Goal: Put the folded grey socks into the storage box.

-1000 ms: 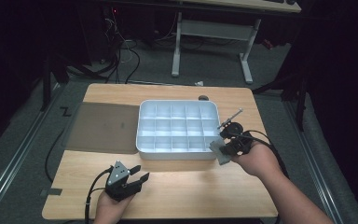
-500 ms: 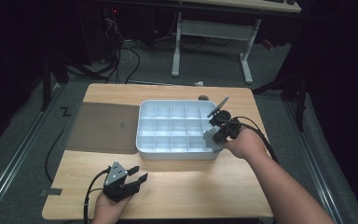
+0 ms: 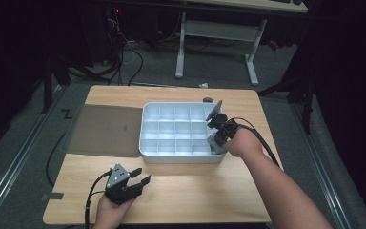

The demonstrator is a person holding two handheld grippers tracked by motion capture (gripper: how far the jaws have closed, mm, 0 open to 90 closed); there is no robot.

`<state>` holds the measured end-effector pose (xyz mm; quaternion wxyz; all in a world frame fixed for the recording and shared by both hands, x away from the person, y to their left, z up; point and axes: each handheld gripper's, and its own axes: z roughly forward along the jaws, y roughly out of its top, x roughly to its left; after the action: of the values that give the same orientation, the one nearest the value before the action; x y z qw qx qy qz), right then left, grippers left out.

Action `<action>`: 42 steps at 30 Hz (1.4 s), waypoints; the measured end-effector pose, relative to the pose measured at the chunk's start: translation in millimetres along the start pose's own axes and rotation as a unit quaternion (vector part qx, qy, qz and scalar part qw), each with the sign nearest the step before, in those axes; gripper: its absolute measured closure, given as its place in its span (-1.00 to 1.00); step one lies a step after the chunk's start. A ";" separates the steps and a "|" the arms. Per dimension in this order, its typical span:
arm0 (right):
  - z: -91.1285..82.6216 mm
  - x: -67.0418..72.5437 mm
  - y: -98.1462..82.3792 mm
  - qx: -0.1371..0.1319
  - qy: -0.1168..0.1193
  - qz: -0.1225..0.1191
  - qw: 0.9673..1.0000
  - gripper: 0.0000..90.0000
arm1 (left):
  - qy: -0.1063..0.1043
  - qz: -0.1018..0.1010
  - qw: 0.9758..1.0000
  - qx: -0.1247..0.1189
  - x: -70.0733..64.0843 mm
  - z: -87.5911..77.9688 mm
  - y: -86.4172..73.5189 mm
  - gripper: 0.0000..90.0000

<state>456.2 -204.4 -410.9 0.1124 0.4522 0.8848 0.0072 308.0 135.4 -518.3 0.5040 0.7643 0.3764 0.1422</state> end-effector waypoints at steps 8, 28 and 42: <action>11.8 7.0 4.5 0.015 -0.012 -0.014 1.000 0.73 | 0.001 -0.001 1.000 0.000 1.0 -1.1 -0.1 0.16; 30.5 8.1 7.1 0.038 0.000 -0.016 0.999 0.76 | -0.001 -0.005 1.000 0.000 1.4 -1.3 -0.6 0.16; 45.7 7.6 6.3 0.058 0.025 -0.015 0.998 0.70 | 0.000 -0.004 1.000 0.004 2.1 1.1 -1.2 0.16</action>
<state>466.3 -198.6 -456.2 0.0644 0.4444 0.8928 -0.0346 309.5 136.4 -520.2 0.5014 0.7650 0.3798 0.1385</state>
